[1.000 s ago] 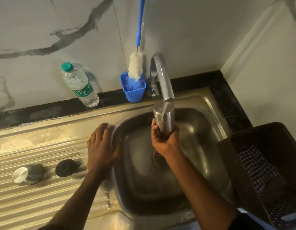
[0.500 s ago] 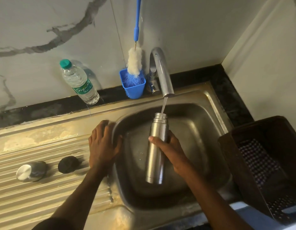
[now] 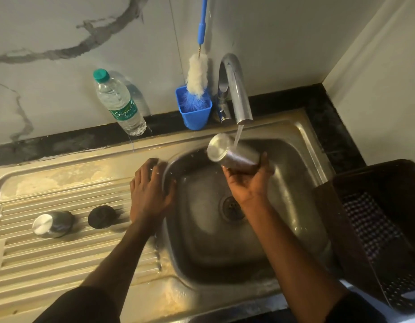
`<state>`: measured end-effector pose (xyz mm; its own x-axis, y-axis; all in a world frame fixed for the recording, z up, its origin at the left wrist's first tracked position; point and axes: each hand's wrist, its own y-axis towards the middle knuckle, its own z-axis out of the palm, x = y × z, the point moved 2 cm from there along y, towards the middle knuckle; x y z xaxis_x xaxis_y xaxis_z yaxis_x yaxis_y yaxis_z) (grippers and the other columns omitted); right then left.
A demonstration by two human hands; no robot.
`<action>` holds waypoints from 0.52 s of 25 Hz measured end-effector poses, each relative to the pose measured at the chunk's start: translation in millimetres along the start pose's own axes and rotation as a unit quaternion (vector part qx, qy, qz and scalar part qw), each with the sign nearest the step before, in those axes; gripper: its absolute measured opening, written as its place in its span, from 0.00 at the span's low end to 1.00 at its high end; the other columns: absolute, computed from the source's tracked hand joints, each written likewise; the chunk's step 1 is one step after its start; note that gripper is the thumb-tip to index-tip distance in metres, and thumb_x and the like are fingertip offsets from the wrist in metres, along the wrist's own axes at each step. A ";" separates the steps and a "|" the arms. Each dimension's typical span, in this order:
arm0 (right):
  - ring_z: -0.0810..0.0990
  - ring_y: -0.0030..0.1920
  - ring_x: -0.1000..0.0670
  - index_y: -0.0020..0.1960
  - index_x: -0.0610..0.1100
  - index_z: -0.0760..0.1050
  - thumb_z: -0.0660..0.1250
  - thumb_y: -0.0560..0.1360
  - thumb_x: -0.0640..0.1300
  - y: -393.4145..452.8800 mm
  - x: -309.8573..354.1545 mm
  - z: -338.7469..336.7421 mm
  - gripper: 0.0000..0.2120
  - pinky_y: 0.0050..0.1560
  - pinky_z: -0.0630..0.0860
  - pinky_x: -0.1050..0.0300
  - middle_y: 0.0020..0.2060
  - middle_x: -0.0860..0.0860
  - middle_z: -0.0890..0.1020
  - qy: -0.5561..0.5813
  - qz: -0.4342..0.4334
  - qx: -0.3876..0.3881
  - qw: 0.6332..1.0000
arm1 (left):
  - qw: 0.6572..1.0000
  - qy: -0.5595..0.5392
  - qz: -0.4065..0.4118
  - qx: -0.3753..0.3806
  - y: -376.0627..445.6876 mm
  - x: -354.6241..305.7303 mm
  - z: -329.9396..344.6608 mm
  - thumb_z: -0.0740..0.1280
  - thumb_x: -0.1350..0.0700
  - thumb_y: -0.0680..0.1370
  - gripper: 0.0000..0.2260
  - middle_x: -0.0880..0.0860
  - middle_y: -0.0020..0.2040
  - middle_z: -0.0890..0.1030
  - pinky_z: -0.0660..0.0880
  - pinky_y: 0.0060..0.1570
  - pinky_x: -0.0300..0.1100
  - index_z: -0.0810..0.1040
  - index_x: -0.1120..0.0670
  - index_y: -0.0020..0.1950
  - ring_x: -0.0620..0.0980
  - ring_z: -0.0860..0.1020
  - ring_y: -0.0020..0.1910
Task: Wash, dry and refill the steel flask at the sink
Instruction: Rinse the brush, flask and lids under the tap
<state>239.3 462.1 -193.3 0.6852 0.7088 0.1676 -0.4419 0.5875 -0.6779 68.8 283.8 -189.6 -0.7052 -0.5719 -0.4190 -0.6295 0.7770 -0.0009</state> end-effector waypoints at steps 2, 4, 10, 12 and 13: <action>0.83 0.54 0.35 0.71 0.37 0.75 0.66 0.79 0.60 7.3 -6.3 14.5 0.30 0.44 0.86 0.40 0.54 0.33 0.83 0.082 0.056 -0.012 0.995 | 1.000 -0.003 0.002 -0.002 -0.3 0.5 -0.8 0.68 0.45 0.78 0.26 0.54 0.75 0.67 0.67 0.70 0.60 0.70 0.49 0.74 0.59 0.67 0.73; 0.83 0.53 0.34 0.72 0.36 0.74 0.66 0.79 0.60 7.6 -15.3 20.1 0.32 0.39 0.86 0.41 0.55 0.31 0.82 0.102 0.115 -0.016 0.988 | 1.000 -0.004 -0.001 -0.003 -0.4 -0.4 -1.2 0.67 0.44 0.77 0.26 0.54 0.74 0.67 0.66 0.70 0.60 0.70 0.50 0.74 0.59 0.67 0.73; 0.84 0.50 0.39 0.60 0.38 0.80 0.66 0.79 0.56 -10.2 -13.8 10.4 0.22 0.44 0.85 0.43 0.48 0.37 0.85 0.075 0.048 -0.019 0.996 | 1.000 -0.004 -0.007 -0.004 -0.1 -2.7 -2.8 0.66 0.43 0.77 0.26 0.54 0.75 0.67 0.66 0.71 0.61 0.71 0.50 0.74 0.59 0.67 0.73; 0.85 0.45 0.39 0.58 0.35 0.80 0.66 0.79 0.55 -4.4 -7.5 16.7 0.22 0.40 0.85 0.46 0.44 0.35 0.85 0.163 0.043 -0.030 0.985 | 1.000 -0.006 -0.007 -0.003 0.3 -2.6 -3.0 0.65 0.43 0.77 0.26 0.54 0.74 0.67 0.66 0.71 0.60 0.71 0.49 0.74 0.59 0.67 0.73; 0.85 0.43 0.38 0.59 0.34 0.80 0.66 0.80 0.55 -3.7 -9.5 19.6 0.23 0.38 0.86 0.47 0.44 0.34 0.85 0.172 0.060 -0.030 0.983 | 1.000 -0.008 -0.008 -0.003 -0.2 -2.6 -2.8 0.65 0.42 0.77 0.26 0.54 0.74 0.68 0.66 0.71 0.60 0.71 0.49 0.74 0.59 0.67 0.73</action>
<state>223.1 460.8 -178.3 0.7898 0.5920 -0.1605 -0.5038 0.4769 -0.7202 69.8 284.4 -186.0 -0.6898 -0.5794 -0.4342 -0.6424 0.7663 -0.0019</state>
